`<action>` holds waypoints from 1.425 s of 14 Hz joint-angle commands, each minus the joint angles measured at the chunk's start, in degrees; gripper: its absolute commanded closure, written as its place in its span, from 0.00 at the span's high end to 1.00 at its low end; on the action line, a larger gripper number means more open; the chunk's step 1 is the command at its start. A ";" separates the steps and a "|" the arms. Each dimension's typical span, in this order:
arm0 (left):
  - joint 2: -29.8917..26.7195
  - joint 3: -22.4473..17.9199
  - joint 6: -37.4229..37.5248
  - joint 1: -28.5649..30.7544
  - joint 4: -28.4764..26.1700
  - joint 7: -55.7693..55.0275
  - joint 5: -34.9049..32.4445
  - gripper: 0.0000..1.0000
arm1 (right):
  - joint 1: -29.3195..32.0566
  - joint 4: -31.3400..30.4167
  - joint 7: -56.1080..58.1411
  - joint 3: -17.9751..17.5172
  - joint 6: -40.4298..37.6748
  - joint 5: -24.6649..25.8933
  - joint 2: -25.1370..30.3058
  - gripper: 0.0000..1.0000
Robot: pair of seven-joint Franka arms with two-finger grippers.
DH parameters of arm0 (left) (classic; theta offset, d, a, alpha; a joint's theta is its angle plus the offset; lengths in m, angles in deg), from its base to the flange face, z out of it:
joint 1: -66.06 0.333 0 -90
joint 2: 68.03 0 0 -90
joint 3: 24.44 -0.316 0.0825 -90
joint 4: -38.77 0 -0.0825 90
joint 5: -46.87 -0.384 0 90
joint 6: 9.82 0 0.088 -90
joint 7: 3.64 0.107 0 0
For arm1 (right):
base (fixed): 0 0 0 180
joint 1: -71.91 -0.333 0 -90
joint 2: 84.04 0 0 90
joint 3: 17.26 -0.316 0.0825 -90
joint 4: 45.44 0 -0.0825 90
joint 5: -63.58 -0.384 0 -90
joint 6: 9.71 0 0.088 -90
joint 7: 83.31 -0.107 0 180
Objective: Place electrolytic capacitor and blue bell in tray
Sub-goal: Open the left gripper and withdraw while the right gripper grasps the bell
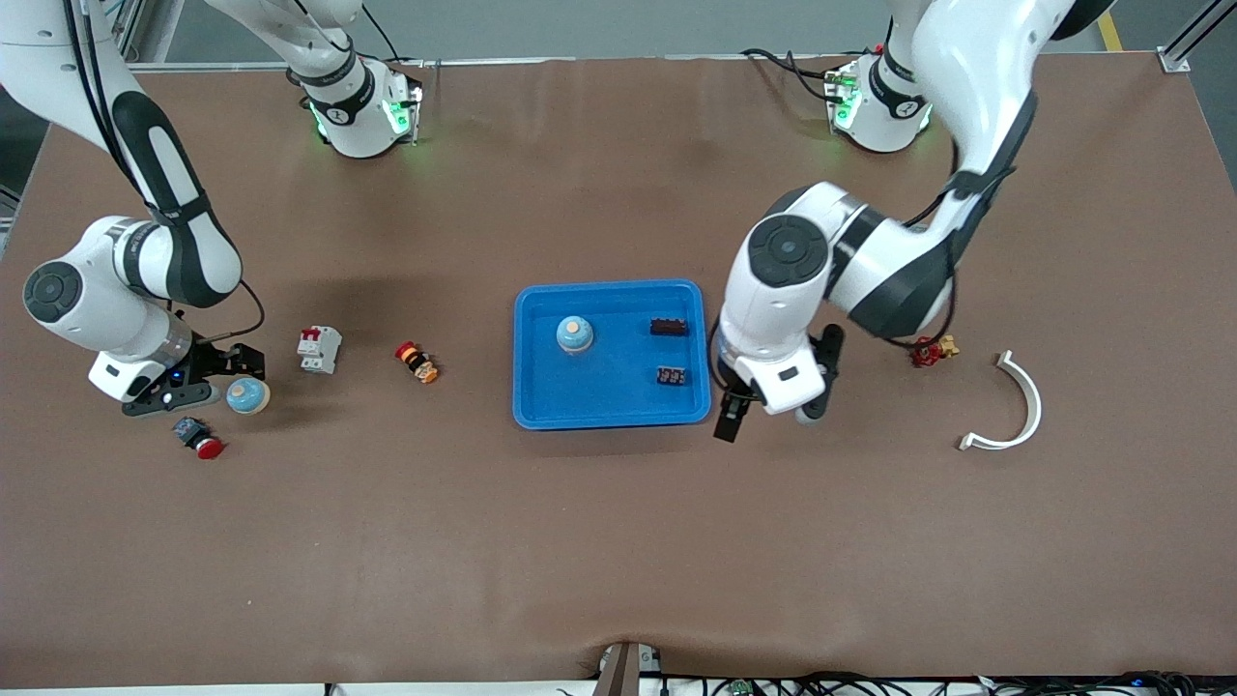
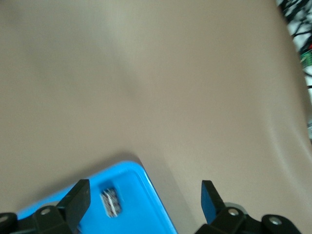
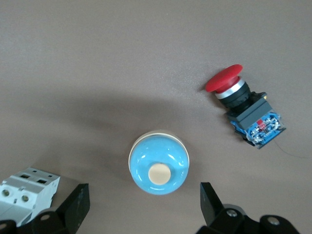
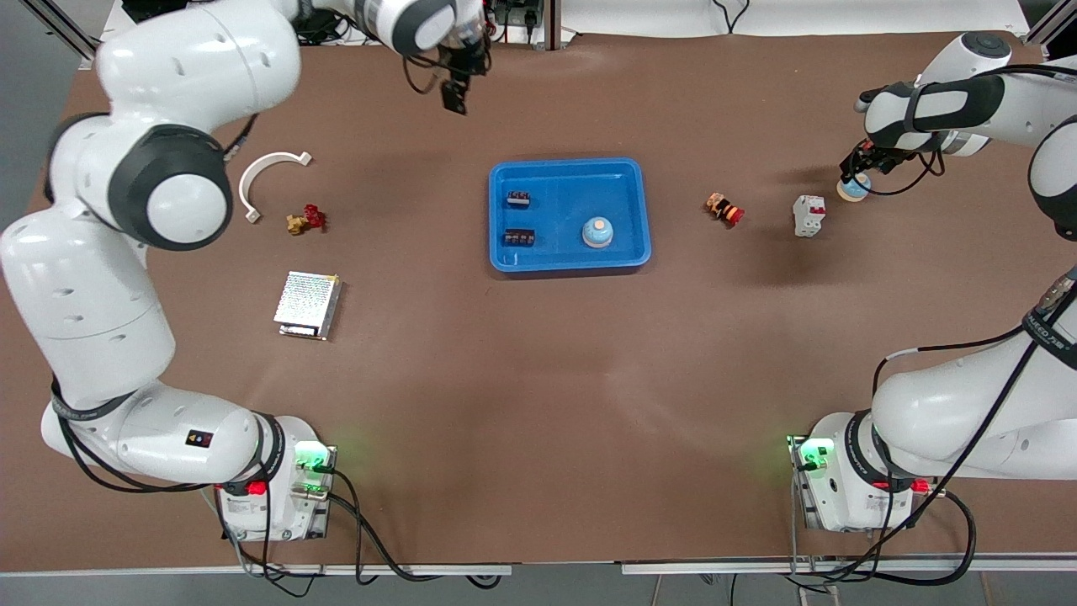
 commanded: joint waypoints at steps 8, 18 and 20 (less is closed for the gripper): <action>-14.30 0.12 15.75 12.28 -1.58 45.22 4.67 1.00 | 1.81 8.24 3.10 -0.97 -0.17 0.70 -8.43 1.00; -22.57 -0.41 23.84 19.41 -1.67 71.79 7.06 1.00 | 2.78 7.54 4.86 -0.97 -0.35 0.70 -9.13 1.00; -23.71 0.03 24.72 21.34 -1.67 75.56 7.41 1.00 | 2.70 7.36 4.77 -0.97 -0.35 0.70 -9.31 1.00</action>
